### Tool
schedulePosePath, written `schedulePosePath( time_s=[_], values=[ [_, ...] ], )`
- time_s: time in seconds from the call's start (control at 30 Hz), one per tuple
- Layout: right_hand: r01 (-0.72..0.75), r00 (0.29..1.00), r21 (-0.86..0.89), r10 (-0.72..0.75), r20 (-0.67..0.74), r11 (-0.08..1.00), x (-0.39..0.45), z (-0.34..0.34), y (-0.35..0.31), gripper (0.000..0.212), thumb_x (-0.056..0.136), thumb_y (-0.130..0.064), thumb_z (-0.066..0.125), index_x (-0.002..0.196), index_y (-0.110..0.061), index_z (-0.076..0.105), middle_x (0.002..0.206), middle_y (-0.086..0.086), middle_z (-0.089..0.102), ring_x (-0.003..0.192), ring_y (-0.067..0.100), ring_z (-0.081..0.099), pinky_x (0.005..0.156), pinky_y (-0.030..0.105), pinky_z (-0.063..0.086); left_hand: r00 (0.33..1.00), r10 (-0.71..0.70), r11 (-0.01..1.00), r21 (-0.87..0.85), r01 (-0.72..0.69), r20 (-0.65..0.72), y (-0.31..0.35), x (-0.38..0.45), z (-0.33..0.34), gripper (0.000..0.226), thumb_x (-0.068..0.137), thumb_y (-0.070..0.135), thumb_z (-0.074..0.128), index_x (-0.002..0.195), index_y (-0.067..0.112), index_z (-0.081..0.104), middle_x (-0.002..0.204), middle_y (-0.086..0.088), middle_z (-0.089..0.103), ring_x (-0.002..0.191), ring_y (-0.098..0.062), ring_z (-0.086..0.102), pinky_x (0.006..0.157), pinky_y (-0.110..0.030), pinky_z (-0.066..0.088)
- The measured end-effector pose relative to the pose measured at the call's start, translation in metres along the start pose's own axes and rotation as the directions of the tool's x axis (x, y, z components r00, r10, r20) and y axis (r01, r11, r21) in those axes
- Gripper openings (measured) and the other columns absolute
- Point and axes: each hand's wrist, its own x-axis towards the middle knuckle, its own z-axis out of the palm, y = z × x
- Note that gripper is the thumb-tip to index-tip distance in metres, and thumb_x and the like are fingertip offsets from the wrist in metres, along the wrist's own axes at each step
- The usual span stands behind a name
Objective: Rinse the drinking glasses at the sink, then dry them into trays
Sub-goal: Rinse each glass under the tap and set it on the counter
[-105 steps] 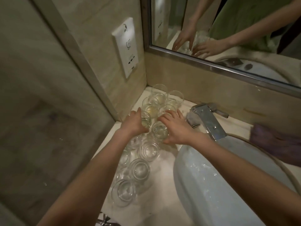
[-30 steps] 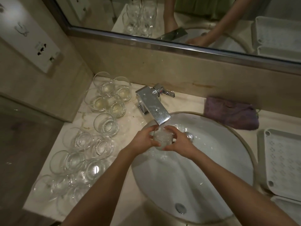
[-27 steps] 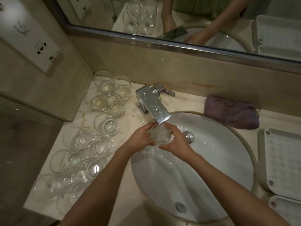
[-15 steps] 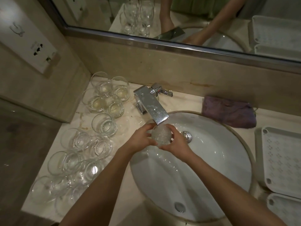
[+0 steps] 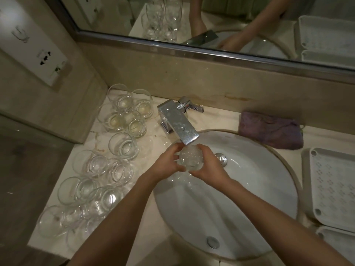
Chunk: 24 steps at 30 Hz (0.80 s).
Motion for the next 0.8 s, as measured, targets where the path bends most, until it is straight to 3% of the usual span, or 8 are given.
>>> schedulePosePath(
  time_s=[0.17, 0.27, 0.33, 0.4, 0.5, 0.6, 0.7, 0.8],
  values=[
    [0.029, 0.999, -0.081, -0.026, 0.047, 0.996, 0.012, -0.002, -0.004, 0.084, 0.070, -0.018, 0.082, 0.139, -0.014, 0.035, 0.135, 0.002, 0.045, 0.119, 0.018, 0.051, 0.094, 0.028, 0.044, 0.998, -0.008, 1.000, 0.003, 0.009, -0.063, -0.006, 0.002, -0.001, 0.070, 0.070, -0.012, 0.074, 0.120, 0.027, 0.043, 0.118, 0.001, 0.056, 0.110, -0.016, 0.057, 0.081, -0.022, 0.053],
    [-0.006, 1.000, 0.046, 0.006, 0.011, 0.999, 0.007, 0.002, 0.000, 0.082, 0.069, -0.013, 0.083, 0.135, -0.012, 0.036, 0.123, 0.000, 0.049, 0.111, 0.015, 0.054, 0.082, 0.011, 0.044, 0.997, 0.040, 0.992, 0.119, -0.033, -0.060, 0.002, 0.000, 0.002, 0.073, 0.071, -0.005, 0.077, 0.129, 0.023, 0.045, 0.117, 0.005, 0.055, 0.109, -0.015, 0.056, 0.085, -0.020, 0.049],
    [-0.009, 0.997, 0.092, 0.017, -0.079, 0.996, 0.001, 0.010, 0.001, 0.083, 0.069, -0.011, 0.083, 0.136, -0.009, 0.034, 0.120, -0.002, 0.045, 0.106, 0.010, 0.051, 0.078, 0.000, 0.037, 0.993, 0.100, 0.979, 0.185, -0.086, -0.070, 0.009, -0.003, 0.006, 0.076, 0.072, -0.004, 0.077, 0.135, 0.020, 0.043, 0.116, 0.009, 0.053, 0.105, -0.008, 0.053, 0.083, -0.006, 0.042],
    [-0.001, 0.992, 0.117, 0.016, -0.125, 0.993, 0.000, 0.013, -0.001, 0.082, 0.070, -0.009, 0.083, 0.136, -0.007, 0.035, 0.119, -0.003, 0.044, 0.104, 0.009, 0.050, 0.077, -0.002, 0.035, 0.988, 0.134, 0.970, 0.215, -0.114, -0.080, 0.010, -0.004, 0.008, 0.074, 0.073, -0.004, 0.076, 0.135, 0.018, 0.043, 0.116, 0.008, 0.052, 0.103, -0.005, 0.050, 0.080, 0.000, 0.038],
    [-0.034, 0.998, 0.055, 0.032, 0.049, 0.998, 0.011, 0.001, -0.004, 0.082, 0.068, -0.015, 0.085, 0.135, -0.017, 0.037, 0.118, -0.004, 0.052, 0.107, 0.015, 0.056, 0.077, 0.010, 0.043, 0.994, 0.051, 0.981, 0.193, -0.032, -0.095, 0.005, -0.004, 0.003, 0.072, 0.071, 0.000, 0.079, 0.131, 0.018, 0.044, 0.113, 0.007, 0.056, 0.092, -0.009, 0.057, 0.074, -0.009, 0.043],
    [-0.045, 0.964, -0.084, 0.065, 0.256, 0.995, 0.020, -0.014, -0.007, 0.088, 0.066, -0.021, 0.087, 0.137, -0.019, 0.037, 0.119, -0.003, 0.053, 0.105, 0.014, 0.055, 0.076, 0.018, 0.045, 0.996, -0.026, 0.990, 0.136, 0.037, -0.083, 0.000, -0.004, 0.001, 0.068, 0.068, -0.001, 0.081, 0.122, 0.018, 0.044, 0.098, 0.010, 0.053, 0.075, -0.004, 0.057, 0.058, -0.006, 0.044],
    [0.034, 0.980, -0.198, 0.005, 0.197, 0.980, 0.015, -0.012, -0.008, 0.088, 0.069, -0.018, 0.084, 0.141, -0.015, 0.034, 0.131, 0.002, 0.049, 0.114, 0.019, 0.053, 0.088, 0.025, 0.045, 0.994, 0.006, 0.996, 0.089, 0.004, -0.112, -0.006, -0.006, 0.005, 0.067, 0.067, -0.005, 0.081, 0.114, 0.022, 0.042, 0.105, 0.004, 0.052, 0.082, -0.007, 0.057, 0.065, -0.009, 0.047],
    [0.064, 0.998, -0.132, -0.062, 0.020, 0.989, 0.005, 0.002, -0.001, 0.082, 0.072, -0.013, 0.080, 0.140, -0.011, 0.035, 0.136, 0.005, 0.045, 0.118, 0.020, 0.052, 0.093, 0.028, 0.044, 0.977, 0.122, 0.990, 0.097, -0.106, -0.175, -0.009, -0.006, 0.014, 0.065, 0.068, -0.007, 0.078, 0.112, 0.026, 0.043, 0.114, -0.001, 0.054, 0.101, -0.016, 0.057, 0.083, -0.016, 0.047]
  ],
)
